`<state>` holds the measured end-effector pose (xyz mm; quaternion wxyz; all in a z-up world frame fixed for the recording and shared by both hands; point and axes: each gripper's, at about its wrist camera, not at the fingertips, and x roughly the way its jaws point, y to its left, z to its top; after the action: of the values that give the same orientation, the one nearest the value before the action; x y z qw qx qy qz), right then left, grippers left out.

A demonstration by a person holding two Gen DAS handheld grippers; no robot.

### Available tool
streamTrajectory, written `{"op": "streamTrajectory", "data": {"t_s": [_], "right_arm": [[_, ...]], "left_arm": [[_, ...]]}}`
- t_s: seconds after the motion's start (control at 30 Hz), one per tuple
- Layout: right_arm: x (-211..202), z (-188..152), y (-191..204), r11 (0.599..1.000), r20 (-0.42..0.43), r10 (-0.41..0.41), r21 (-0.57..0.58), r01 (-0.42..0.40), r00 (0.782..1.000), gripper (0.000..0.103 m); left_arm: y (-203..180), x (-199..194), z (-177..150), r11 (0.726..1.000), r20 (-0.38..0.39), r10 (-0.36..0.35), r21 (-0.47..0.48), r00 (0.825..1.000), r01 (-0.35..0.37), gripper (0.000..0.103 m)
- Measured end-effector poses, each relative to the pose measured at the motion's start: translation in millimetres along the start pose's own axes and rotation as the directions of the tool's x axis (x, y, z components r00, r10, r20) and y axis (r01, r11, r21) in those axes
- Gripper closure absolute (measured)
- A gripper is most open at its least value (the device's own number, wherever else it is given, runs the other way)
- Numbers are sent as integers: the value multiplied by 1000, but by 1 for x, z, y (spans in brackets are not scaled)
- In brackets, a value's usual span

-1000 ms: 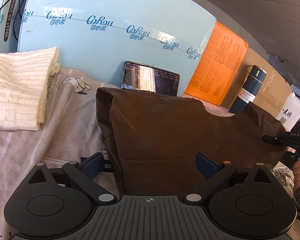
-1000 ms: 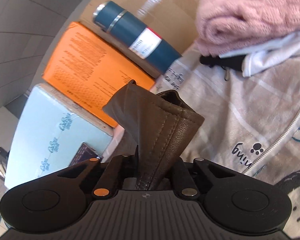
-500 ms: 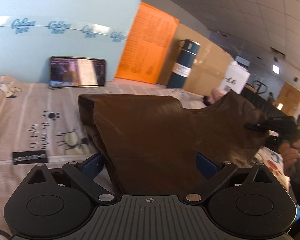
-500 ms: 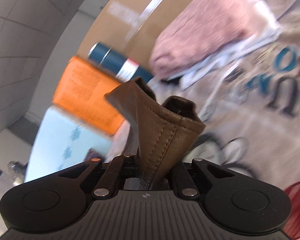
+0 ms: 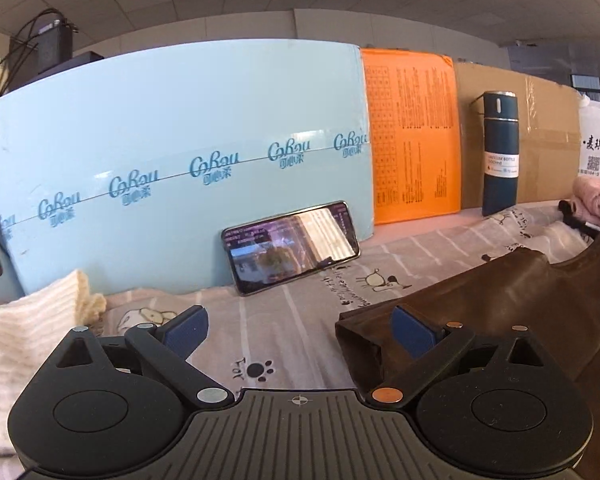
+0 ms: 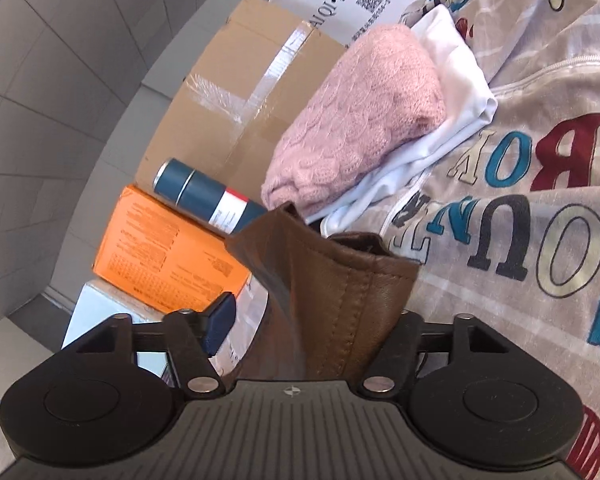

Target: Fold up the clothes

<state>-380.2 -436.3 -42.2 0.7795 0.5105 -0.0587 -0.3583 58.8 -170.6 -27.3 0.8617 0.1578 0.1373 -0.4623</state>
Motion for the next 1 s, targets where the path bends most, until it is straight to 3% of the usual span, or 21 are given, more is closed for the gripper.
{"op": "streamTrajectory", "data": {"t_s": [0.1, 0.2, 0.43, 0.6, 0.67, 0.83, 0.93, 1.0], "right_arm": [[-1, -1, 3, 1000, 11, 13, -29, -12, 1000, 84], [-1, -1, 9, 996, 3, 64, -59, -64, 998, 90], [6, -10, 58, 971, -81, 182, -140, -192, 980, 90], [11, -42, 114, 914, -137, 243, -298, -274, 960, 90], [13, -60, 136, 880, -197, 273, -344, -327, 942, 90], [24, -106, 169, 818, -386, 339, -330, -471, 858, 90], [35, -137, 175, 810, -471, 302, -332, -484, 829, 90], [38, -155, 174, 801, -505, 263, -360, -478, 822, 90]], "left_arm": [[-9, 29, -1, 997, -38, 1, 71, 999, 2, 3], [-12, 44, -3, 997, -111, -12, 73, 994, 20, 3], [-15, 45, -8, 995, -139, -10, 93, 990, 23, 3], [-11, 46, -8, 997, -145, -22, 73, 989, 33, 3], [-12, 46, -8, 996, -143, -18, 79, 990, 30, 3], [-8, 47, -8, 997, -146, -30, 60, 989, 39, 3], [-4, 47, -8, 998, -150, -46, 35, 988, 52, 3], [-3, 47, -8, 998, -150, -51, 26, 987, 56, 3]]}}
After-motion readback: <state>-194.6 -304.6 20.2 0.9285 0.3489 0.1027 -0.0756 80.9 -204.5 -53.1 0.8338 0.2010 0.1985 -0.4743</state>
